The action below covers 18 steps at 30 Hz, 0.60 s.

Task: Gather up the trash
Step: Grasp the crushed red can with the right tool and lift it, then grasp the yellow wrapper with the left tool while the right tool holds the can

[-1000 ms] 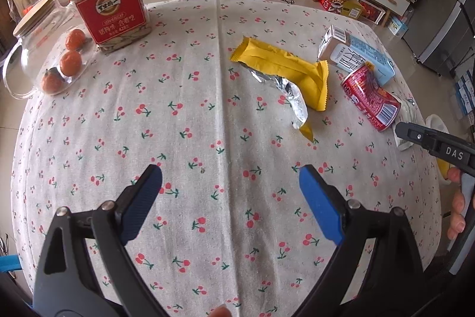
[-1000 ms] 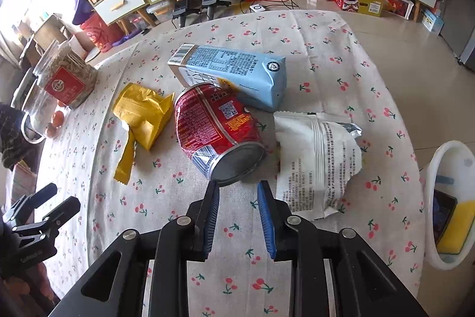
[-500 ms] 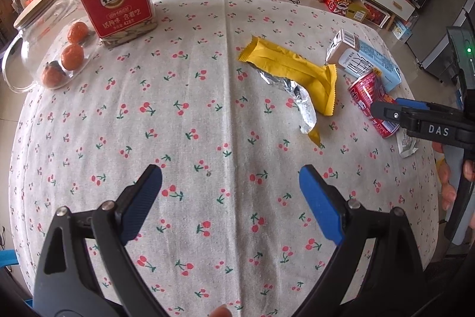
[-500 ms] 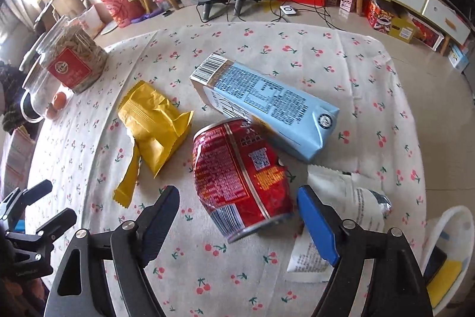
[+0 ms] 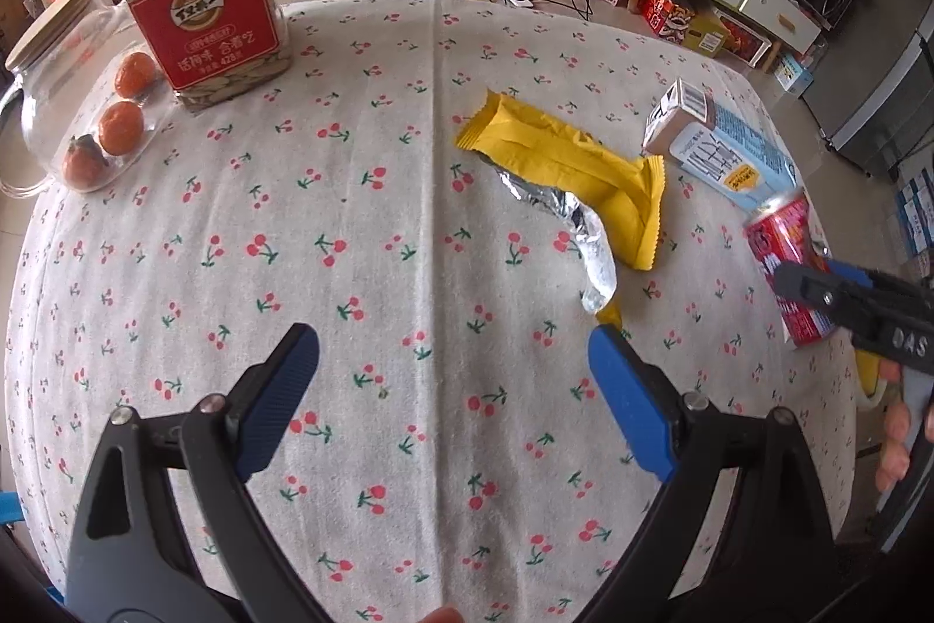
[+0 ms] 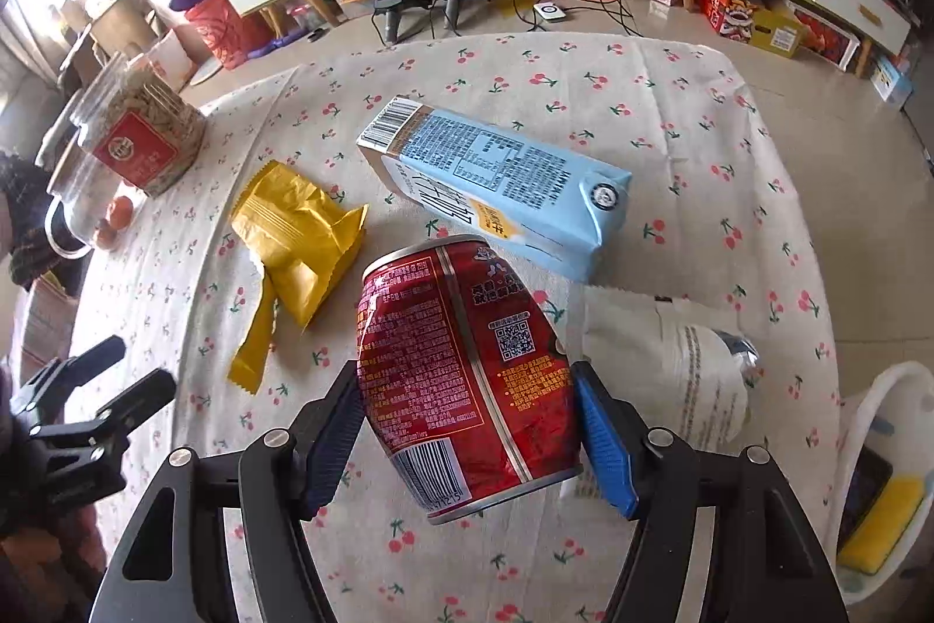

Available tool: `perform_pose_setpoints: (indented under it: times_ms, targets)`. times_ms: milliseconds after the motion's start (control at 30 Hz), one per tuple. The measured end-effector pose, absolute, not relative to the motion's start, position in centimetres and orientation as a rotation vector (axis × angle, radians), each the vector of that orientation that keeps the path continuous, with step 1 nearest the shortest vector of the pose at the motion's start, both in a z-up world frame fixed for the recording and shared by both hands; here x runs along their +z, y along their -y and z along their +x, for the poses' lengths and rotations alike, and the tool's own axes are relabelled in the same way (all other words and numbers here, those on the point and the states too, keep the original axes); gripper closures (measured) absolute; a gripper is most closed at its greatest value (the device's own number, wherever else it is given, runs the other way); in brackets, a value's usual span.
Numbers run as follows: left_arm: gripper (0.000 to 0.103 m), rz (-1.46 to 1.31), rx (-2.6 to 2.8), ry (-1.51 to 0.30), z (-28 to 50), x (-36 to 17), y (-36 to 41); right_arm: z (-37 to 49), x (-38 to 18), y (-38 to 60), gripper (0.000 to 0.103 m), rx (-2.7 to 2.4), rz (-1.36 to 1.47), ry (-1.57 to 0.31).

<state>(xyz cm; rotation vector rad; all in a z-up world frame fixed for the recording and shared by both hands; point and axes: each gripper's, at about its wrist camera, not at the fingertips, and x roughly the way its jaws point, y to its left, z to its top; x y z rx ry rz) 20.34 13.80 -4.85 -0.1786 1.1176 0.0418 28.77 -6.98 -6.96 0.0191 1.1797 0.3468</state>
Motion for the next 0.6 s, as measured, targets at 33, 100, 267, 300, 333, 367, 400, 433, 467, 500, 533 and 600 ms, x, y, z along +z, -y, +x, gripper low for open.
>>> perform_pose_setpoints:
  times_ms: [33,100,267,300,333,367,400,433,467,500,533,600]
  targets:
    - [0.010,-0.210,0.044,-1.123,20.9,-4.9,-13.7,28.2,-6.4,7.6,0.033,0.345,0.035,-1.169]
    - [0.010,-0.268,0.063,-1.135,22.2,-5.1,-13.4,27.3,-5.4,8.8,0.033,0.337,0.057,-1.148]
    - [0.010,-0.383,0.127,-1.145,25.8,-5.6,-11.8,25.5,-3.8,12.5,0.033,0.296,0.102,-1.106]
    - [0.010,-0.394,0.144,-1.147,26.4,-5.7,-11.4,25.2,-3.6,13.4,0.033,0.284,0.105,-1.102]
    - [0.010,-0.401,0.167,-1.148,27.0,-5.9,-11.1,24.9,-3.4,14.3,0.033,0.273,0.108,-1.097]
    - [0.010,-0.408,0.188,-1.147,27.6,-6.1,-10.8,24.7,-3.3,15.1,0.033,0.264,0.111,-1.092]
    - [0.010,-0.410,0.204,-1.145,28.0,-6.3,-10.6,24.4,-3.1,16.1,0.033,0.251,0.120,-1.086]
    - [0.010,-0.407,0.220,-1.142,28.4,-6.5,-10.4,24.3,-3.0,16.8,0.033,0.242,0.128,-1.083]
    - [0.010,-0.400,0.237,-1.141,28.8,-6.8,-10.1,24.1,-2.9,17.8,0.033,0.230,0.138,-1.080]
    - [0.010,-0.393,0.253,-1.144,29.2,-7.0,-9.9,24.0,-2.9,18.5,0.033,0.221,0.145,-1.079]
    - [0.011,-0.391,0.267,-1.148,29.5,-7.2,-9.8,23.8,-3.0,19.3,0.033,0.207,0.150,-1.080]
    - [0.012,-0.399,0.293,-1.150,29.9,-7.5,-9.6,23.5,-3.2,20.7,0.033,0.188,0.151,-1.081]
